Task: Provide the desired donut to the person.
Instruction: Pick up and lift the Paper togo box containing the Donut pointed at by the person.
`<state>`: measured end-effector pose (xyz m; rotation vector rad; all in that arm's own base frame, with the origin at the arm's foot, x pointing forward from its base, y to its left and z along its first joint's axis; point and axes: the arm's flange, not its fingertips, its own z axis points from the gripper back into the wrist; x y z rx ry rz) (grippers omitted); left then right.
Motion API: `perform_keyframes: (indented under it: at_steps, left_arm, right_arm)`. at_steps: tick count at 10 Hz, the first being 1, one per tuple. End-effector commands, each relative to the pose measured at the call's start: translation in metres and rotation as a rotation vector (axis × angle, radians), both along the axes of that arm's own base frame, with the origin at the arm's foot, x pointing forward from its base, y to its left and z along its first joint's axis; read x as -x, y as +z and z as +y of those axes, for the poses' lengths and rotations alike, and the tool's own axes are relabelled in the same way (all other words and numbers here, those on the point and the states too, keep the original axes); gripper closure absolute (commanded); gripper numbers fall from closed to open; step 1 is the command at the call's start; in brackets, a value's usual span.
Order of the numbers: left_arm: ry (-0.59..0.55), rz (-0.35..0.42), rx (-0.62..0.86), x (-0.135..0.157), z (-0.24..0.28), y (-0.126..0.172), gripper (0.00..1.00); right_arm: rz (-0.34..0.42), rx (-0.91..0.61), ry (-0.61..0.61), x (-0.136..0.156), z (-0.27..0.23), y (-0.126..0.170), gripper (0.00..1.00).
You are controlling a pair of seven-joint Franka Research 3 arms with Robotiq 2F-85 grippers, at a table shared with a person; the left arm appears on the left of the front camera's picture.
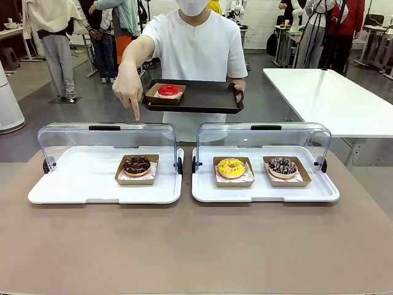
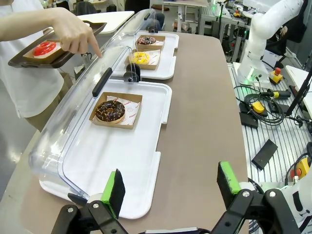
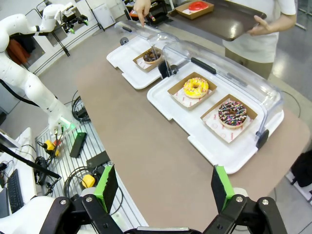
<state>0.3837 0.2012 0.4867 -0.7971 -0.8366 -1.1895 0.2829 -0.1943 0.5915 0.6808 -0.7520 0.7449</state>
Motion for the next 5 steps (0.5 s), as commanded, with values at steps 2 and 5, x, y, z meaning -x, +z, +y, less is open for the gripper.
perform_keyframes:
  at_steps: [2, 5]
  left_arm:
    - [0.010, 0.000, 0.003, 0.0001, 0.0000, -0.0006, 0.01]
    - [0.029, 0.048, -0.008, 0.0026, -0.0058, 0.0088, 0.01]
  right_arm:
    - [-0.016, -0.014, 0.010, -0.0006, 0.0001, 0.0008, 0.00]
    - [-0.016, -0.014, 0.010, -0.0006, 0.0001, 0.0008, 0.00]
